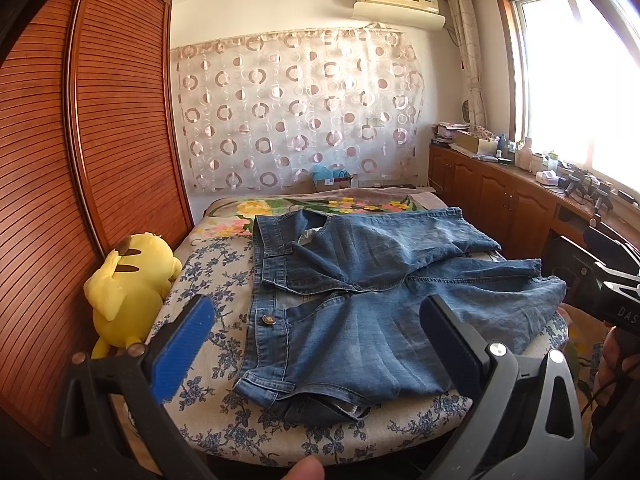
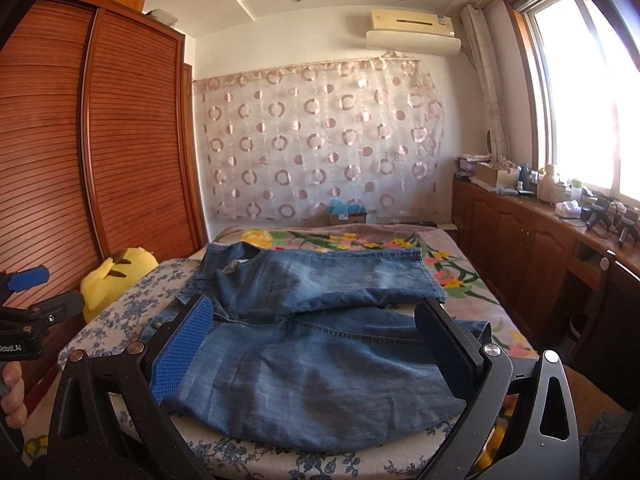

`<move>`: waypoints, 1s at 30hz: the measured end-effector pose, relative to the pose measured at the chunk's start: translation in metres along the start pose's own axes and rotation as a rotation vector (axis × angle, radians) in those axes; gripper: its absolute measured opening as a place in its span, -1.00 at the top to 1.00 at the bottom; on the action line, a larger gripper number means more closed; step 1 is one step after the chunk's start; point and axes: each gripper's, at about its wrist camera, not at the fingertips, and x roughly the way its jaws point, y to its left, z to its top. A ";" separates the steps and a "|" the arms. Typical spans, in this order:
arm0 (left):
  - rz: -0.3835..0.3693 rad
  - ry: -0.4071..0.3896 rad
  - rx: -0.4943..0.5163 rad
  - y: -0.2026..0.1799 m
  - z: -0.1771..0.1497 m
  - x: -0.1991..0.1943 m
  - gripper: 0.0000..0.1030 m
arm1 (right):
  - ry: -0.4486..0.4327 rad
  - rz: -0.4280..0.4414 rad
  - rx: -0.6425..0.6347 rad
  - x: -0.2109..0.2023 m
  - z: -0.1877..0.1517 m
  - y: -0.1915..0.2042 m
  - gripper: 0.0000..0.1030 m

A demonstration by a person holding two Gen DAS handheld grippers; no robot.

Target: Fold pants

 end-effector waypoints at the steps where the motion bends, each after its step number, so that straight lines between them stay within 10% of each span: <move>1: 0.001 0.000 0.000 0.000 0.000 0.000 -1.00 | -0.002 -0.001 0.000 0.000 0.000 0.000 -1.00; 30: -0.031 0.161 -0.016 0.045 -0.037 0.078 -1.00 | 0.095 0.028 -0.017 0.046 -0.025 -0.003 -1.00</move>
